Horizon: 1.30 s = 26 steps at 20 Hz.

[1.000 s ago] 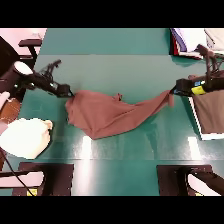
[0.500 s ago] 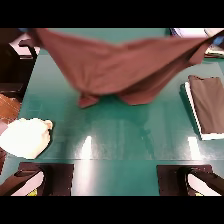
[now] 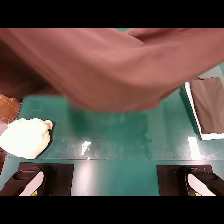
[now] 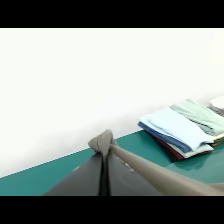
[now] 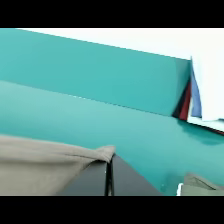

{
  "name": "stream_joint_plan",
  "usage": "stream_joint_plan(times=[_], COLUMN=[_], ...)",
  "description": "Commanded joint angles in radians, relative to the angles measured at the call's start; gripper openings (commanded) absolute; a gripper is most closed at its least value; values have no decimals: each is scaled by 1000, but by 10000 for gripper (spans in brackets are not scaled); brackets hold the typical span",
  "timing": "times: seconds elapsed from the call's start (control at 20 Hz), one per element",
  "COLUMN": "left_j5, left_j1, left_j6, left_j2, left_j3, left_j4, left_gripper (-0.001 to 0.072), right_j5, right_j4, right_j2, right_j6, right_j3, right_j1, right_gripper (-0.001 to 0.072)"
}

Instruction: Fold the shirts.

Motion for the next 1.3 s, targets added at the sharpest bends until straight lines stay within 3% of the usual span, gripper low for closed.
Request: stream_joint_plan(times=[0.0, 0.1, 0.25, 0.6, 0.65, 0.75, 0.85, 1.05, 1.25], left_j5=[-14, -59, -119, -52, -47, -38, -48, -264, -209], left_j1=[1, 1, 1, 1, 1, 1, 8, 73, 117], left_j6=[-68, -82, -82, -18, -18, -20, -22, -22, -21], left_j2=[-37, -97, -233, -634, -679, -723, -725, -705, -544], left_j3=[-20, -92, -233, -468, -468, -468, -465, -441, -722], left_j4=[148, 189, 130, 61, 70, 73, 72, 76, 89], left_gripper=[25, 25, 25, 27, 68, 551, 555, 555, 555], right_j5=[13, 50, 58, -73, -86, -74, -51, 65, 81], right_j4=[-34, -35, -34, -21, -5, 30, 55, 220, 301], right_j2=[-37, -131, -271, -594, -630, -698, -745, -729, -557], right_j6=[9, 9, 8, 8, 8, 8, 8, -34, -92], right_j3=[7, 56, 21, -189, -184, -141, -78, -58, -320], right_j1=[0, 0, 0, 0, 0, -6, -16, -71, -126], right_gripper=[15, 15, 15, 19, 19, 45, 381, 387, 387])
